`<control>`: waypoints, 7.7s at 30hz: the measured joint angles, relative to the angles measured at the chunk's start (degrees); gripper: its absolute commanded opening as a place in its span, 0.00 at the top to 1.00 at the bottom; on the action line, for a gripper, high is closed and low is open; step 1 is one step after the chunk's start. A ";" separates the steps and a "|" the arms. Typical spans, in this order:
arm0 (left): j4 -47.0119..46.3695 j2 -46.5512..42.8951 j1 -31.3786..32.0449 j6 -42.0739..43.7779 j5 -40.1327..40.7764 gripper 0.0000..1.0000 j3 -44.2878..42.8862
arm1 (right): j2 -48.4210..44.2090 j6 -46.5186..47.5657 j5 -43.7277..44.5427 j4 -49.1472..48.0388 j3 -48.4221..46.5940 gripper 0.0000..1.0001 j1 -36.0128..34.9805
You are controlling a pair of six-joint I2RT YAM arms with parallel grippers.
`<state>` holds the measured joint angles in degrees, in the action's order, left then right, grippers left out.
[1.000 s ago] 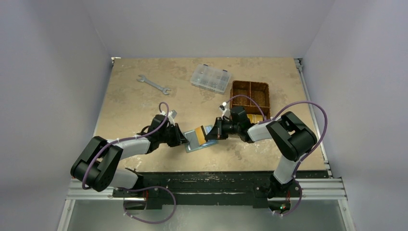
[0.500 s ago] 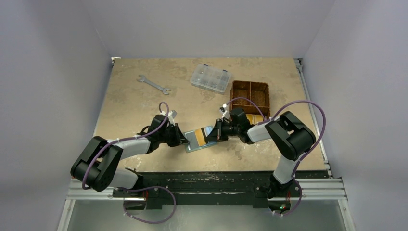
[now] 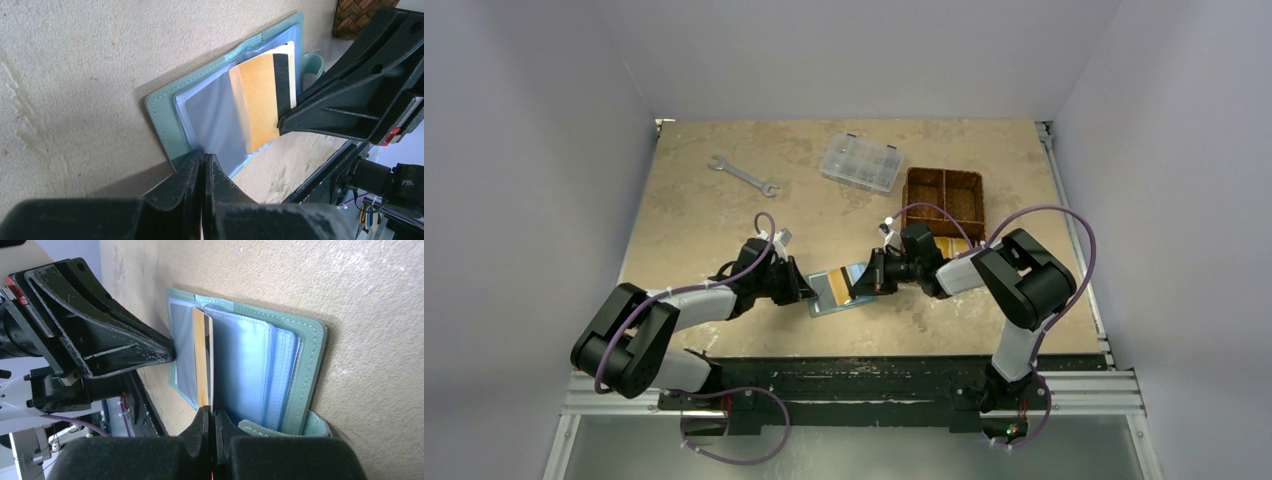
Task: Put the credit cards into the card holder
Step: Insert the credit card into the card holder, then pick up the credit card from the storage box.
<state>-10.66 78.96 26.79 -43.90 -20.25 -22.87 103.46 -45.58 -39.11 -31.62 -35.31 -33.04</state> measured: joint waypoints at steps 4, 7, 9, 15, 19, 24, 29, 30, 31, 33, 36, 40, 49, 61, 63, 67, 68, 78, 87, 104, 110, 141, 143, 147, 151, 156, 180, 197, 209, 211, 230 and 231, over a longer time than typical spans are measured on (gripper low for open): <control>0.02 -0.02 0.00 0.00 0.02 1.00 0.00 | 0.24 -0.26 -0.90 0.31 -0.26 1.00 0.00; 0.02 -0.02 0.00 -0.02 0.02 1.00 0.00 | 0.44 -1.68 -0.90 0.33 -0.28 1.00 0.02; 0.00 -0.02 0.00 -0.02 0.00 1.00 0.00 | 0.44 -3.17 -0.87 0.28 -0.28 1.00 0.02; 0.00 -0.02 0.00 -0.02 0.00 1.00 0.00 | 0.44 -8.15 -0.68 -0.59 -0.22 1.00 -0.07; -0.02 -0.04 0.00 -0.02 0.00 1.00 0.00 | 0.46 -10.67 -0.37 -1.66 -0.13 1.00 -0.22; -0.02 -0.07 0.00 -0.02 0.00 1.00 0.02 | 1.38 -12.26 0.35 -3.15 -0.04 1.00 -0.42; -0.28 -0.13 0.00 -0.02 0.00 1.00 0.22 | 3.30 -12.20 0.63 -4.48 -0.02 1.00 -0.46; -0.35 -0.13 0.00 -0.02 0.00 1.00 0.24 | 3.56 -11.67 0.61 -4.52 -0.09 1.00 -0.46; -0.37 -0.15 0.00 -0.02 0.00 1.00 0.24 | 3.72 -10.82 0.57 -4.17 -0.33 1.00 -0.46; -0.31 -0.24 0.00 -0.02 0.00 1.00 0.24 | 3.67 -8.98 0.50 -2.84 -0.98 0.95 -0.48; 0.20 -0.61 0.00 -0.02 0.04 1.00 0.24 | 2.71 -4.74 1.01 2.32 -3.13 0.84 -0.81; 1.57 -1.20 0.02 0.02 0.11 0.91 0.13 | 0.13 3.06 4.20 13.57 -7.56 0.69 -1.75; 10.49 -5.03 0.37 0.63 1.25 0.84 -0.83 | -5.07 16.96 12.68 32.74 -14.34 0.54 -2.54; 12.04 -3.93 0.35 1.46 1.40 0.94 -1.49 | -5.33 21.94 15.21 38.62 -18.38 0.60 -3.54; 11.34 -3.39 0.35 1.44 1.01 0.94 -1.55 | -4.83 22.05 15.23 38.56 -19.21 0.61 -3.72; 9.90 -2.47 0.35 1.40 0.26 0.96 -1.57 | -2.67 22.10 15.19 38.18 -20.70 0.65 -3.85; 9.75 -2.38 0.35 1.40 0.15 0.96 -1.57 | -1.86 22.10 15.19 38.05 -21.00 0.66 -3.87; 8.68 -1.70 0.35 1.40 -0.52 0.99 -1.57 | 0.66 20.02 11.96 34.75 -21.86 0.79 -5.86; 7.89 -1.20 0.35 1.36 -1.09 1.00 -1.57 | 1.51 12.66 8.41 23.34 -20.17 0.76 -8.39; 19.82 -7.76 0.39 3.23 4.98 0.66 -4.28 | -14.32 21.53 20.06 45.00 -25.77 0.28 -9.73; 26.47 -9.60 0.39 4.11 6.56 0.46 -9.90 | -28.63 24.48 25.77 47.21 -25.44 0.19 3.78; 64.72 19.87 -0.15 20.72 10.19 0.29 -66.95 | -9.99 25.22 26.12 46.82 -18.36 0.22 22.71; 66.29 21.62 -0.15 21.70 10.19 0.29 -68.74 | -9.94 25.18 26.32 47.21 -18.51 0.22 22.82; 67.80 23.76 -0.15 23.61 10.16 0.29 -71.63 | -10.03 24.85 27.63 47.65 -19.37 0.22 22.97; 68.83 24.02 -0.39 24.55 10.03 0.29 -72.06 | -9.97 24.15 27.32 47.98 -19.37 0.25 22.97; 69.46 24.02 -1.11 25.20 10.03 0.29 -72.06 | -7.80 23.12 23.76 46.42 -19.37 0.29 22.99; 69.42 23.45 -1.25 25.38 8.68 0.30 -69.05 | -11.26 19.56 15.50 38.05 -16.76 0.35 23.30; 58.55 22.60 -0.94 18.97 3.98 0.34 -64.46 | -6.01 18.23 17.68 36.72 -16.81 0.39 22.47; 27.61 33.75 11.63 1.31 8.28 0.37 -64.96 | -8.35 18.84 20.24 46.40 -19.45 0.37 22.45; 27.61 37.27 14.45 -0.13 10.95 0.41 -67.36 | -9.42 19.15 21.84 49.18 -20.87 0.37 22.45; 36.70 45.77 17.70 -3.02 23.23 0.84 -77.00 | -10.21 19.76 32.26 57.37 -24.98 0.41 23.65; 36.72 45.77 17.70 -2.99 23.17 0.85 -77.00 | -10.19 19.76 32.52 57.33 -24.98 0.41 23.69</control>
<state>26.06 124.73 44.49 -46.89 2.92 -99.88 93.27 -25.82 -6.59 25.71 -60.29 -9.34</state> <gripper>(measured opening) 0.197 0.584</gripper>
